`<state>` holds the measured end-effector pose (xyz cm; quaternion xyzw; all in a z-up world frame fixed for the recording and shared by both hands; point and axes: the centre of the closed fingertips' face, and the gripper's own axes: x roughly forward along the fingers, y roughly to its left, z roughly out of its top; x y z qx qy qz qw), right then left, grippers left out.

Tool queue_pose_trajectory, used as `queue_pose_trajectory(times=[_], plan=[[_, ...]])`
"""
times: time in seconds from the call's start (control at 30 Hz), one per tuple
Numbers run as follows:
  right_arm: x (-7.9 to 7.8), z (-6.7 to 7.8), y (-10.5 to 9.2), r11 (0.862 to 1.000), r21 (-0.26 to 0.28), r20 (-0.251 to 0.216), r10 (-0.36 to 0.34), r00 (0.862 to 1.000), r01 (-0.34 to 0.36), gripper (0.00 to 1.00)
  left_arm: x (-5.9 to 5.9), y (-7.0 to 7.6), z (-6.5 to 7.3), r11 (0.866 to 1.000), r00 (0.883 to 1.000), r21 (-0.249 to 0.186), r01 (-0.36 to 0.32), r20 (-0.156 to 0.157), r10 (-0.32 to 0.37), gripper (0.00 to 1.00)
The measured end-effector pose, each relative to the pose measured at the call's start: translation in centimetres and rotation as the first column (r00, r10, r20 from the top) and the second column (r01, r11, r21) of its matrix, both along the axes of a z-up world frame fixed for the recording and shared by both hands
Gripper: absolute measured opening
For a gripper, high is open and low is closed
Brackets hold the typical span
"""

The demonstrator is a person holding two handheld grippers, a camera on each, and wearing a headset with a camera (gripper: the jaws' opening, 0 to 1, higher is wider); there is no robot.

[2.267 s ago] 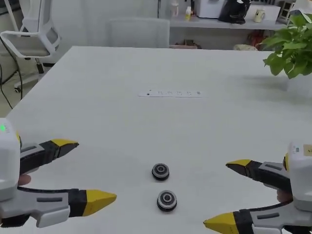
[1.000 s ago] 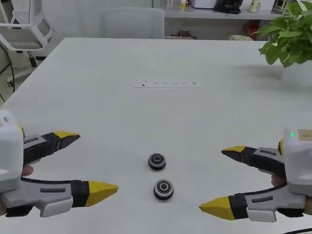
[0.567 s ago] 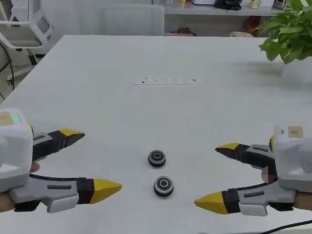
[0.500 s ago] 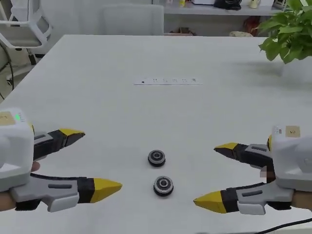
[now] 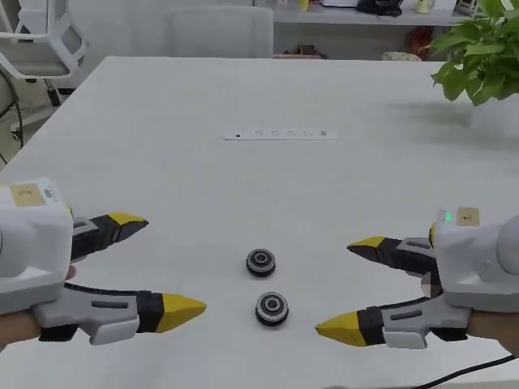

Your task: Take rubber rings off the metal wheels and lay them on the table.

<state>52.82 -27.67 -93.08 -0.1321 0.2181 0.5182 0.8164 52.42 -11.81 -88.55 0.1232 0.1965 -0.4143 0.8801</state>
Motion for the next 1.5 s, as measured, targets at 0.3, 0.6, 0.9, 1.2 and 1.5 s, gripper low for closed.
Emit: queue_pose_trajectory(times=[0.3,0.6,0.9,1.2,1.5], plan=[[0.4,-0.5,0.2,1.000,-0.011,-0.002,0.011,1.000,-0.011,0.74,0.7,-0.1,-0.5,1.000,1.000,0.017,0.008,-0.002,-0.008,0.81],[0.6,-1.2,0.5,0.999,-0.034,-0.002,0.034,0.999,-0.034,0.72,1.1,-0.6,-1.0,0.999,1.000,0.027,0.025,-0.010,-0.025,0.80],[1.0,-1.9,0.6,0.997,-0.051,-0.004,0.052,0.999,-0.053,0.68,1.6,-0.9,-1.6,0.998,0.999,0.043,0.039,-0.013,-0.039,0.79],[1.2,-2.6,0.5,0.995,-0.072,-0.005,0.072,0.997,-0.072,0.64,1.8,-1.4,-2.3,0.997,0.998,0.054,0.060,-0.025,-0.059,0.77],[1.6,-3.1,0.8,0.992,-0.084,-0.001,0.097,0.995,-0.096,0.59,2.1,-1.7,-3.0,0.995,0.996,0.066,0.081,-0.040,-0.079,0.75]])
